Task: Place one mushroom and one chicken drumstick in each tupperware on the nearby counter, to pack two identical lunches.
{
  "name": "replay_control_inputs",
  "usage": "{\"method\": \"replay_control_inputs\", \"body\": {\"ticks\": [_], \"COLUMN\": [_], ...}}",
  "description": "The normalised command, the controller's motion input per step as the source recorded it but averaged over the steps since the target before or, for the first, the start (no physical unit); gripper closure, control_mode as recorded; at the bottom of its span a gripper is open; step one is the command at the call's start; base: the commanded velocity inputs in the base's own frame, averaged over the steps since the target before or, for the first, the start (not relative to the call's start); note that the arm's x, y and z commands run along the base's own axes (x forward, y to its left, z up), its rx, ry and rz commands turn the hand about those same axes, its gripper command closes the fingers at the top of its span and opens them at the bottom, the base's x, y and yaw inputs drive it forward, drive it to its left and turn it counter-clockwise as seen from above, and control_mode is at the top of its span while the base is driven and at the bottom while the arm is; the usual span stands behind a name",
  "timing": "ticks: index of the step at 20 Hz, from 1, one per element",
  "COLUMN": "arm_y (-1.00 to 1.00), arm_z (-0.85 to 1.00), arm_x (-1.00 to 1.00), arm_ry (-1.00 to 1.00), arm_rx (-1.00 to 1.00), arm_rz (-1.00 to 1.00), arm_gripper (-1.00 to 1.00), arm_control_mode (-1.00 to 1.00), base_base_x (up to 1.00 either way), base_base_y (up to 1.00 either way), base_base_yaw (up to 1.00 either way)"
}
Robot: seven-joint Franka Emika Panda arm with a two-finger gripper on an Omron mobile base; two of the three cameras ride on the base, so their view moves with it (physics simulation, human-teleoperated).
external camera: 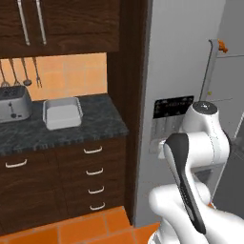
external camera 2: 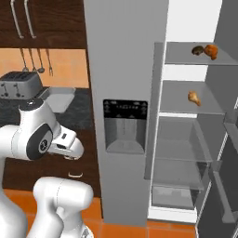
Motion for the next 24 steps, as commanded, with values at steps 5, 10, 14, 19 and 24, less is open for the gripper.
{"method": "replay_control_inputs", "body": {"ticks": [5, 10, 14, 19, 24], "arm_y": [0.00, 0.00, 0.00, 0.00, 0.00], "arm_z": [0.00, 0.00, 0.00, 0.00, 0.00], "arm_x": [0.00, 0.00, 0.00, 0.00, 0.00], "arm_ry": [0.00, 0.00, 0.00, 0.00, 0.00], "arm_rx": [0.00, 0.00, 0.00, 0.00, 0.00], "arm_rz": [0.00, 0.00, 0.00, 0.00, 0.00], "arm_gripper": [-1.00, -1.00, -1.00, -1.00, -1.00], "arm_control_mode": [1.00, 1.00, 1.00, 1.00, 1.00], "base_base_x": [0.47, 0.61, 0.41, 0.46, 0.32], "base_base_y": [-0.99, -0.74, -0.58, -0.61, -0.39], "base_base_yaw": [0.02, 0.06, 0.04, 0.08, 0.04]}}
